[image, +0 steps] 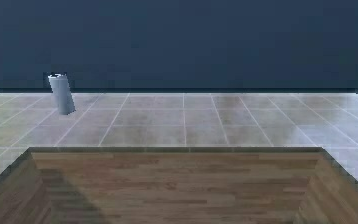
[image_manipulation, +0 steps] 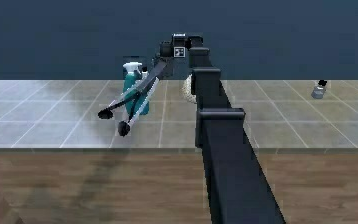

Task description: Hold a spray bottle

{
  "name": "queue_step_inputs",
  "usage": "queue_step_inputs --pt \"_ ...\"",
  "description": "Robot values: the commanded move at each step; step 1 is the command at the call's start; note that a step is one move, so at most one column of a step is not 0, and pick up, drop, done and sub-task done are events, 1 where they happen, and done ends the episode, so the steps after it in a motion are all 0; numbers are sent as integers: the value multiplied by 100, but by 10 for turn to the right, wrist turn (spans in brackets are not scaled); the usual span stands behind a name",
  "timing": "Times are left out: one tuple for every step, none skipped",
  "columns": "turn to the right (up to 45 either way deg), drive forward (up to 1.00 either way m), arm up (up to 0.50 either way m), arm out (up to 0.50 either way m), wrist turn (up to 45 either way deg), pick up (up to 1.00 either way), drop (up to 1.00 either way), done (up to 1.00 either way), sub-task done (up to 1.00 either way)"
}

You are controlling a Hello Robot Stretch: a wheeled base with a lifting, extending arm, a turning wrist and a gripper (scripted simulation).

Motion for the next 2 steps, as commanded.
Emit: queue_step_inputs --pt "0 0 0 0 450 0 0 0 0" --pt "0 0 0 0 450 0 0 0 0"
